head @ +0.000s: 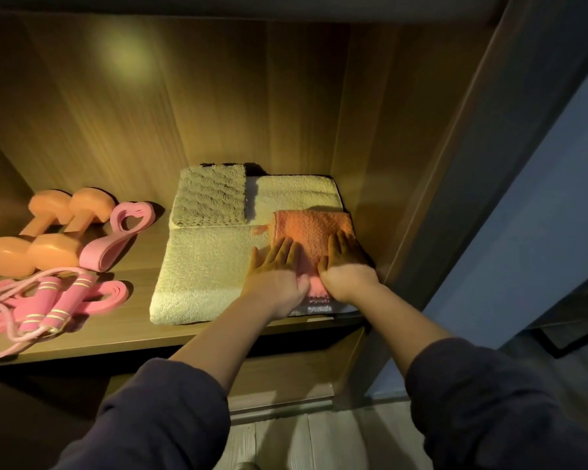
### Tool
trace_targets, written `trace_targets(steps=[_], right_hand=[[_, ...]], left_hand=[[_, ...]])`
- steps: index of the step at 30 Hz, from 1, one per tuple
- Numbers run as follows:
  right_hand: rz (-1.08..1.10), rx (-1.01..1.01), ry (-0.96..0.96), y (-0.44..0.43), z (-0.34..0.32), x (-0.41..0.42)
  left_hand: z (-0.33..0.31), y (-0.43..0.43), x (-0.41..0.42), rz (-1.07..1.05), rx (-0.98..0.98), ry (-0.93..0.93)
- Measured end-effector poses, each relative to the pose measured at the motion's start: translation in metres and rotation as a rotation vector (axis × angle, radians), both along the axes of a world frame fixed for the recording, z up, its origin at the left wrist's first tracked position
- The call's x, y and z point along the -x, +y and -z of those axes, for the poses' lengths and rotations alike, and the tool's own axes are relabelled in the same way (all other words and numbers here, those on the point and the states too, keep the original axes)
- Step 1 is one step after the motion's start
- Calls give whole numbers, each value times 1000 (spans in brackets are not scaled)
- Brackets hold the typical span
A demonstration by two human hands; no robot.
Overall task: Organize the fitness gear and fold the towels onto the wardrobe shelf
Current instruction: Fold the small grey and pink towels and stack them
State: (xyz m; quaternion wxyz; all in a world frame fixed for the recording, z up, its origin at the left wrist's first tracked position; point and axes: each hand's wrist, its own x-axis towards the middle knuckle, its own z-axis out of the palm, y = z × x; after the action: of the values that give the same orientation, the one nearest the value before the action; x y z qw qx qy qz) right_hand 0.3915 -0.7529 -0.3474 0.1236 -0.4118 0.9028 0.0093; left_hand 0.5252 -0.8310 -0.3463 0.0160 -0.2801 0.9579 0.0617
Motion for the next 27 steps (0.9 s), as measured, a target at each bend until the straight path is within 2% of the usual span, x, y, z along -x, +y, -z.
trace_targets(steps=[2, 5, 12, 18, 21, 23, 27], right_hand=[[4, -22, -20, -3, -13, 5], [6, 106, 53, -6, -28, 8], [-62, 69, 25, 1, -3, 1], [-72, 33, 6, -12, -8, 10], [-25, 130, 18, -18, -18, 15], [-26, 181, 53, -18, -20, 15], [-96, 115, 66, -13, 2, 13]], left_hand=[[-13, -2, 5, -19, -29, 11], [-22, -5, 13, -83, 56, 129], [7, -9, 13, -124, 14, -27], [-8, -16, 25, -140, 33, -115], [-16, -16, 32, -85, 141, -51], [-13, -17, 34, -62, 116, -12], [5, -19, 33, -133, 15, -20]])
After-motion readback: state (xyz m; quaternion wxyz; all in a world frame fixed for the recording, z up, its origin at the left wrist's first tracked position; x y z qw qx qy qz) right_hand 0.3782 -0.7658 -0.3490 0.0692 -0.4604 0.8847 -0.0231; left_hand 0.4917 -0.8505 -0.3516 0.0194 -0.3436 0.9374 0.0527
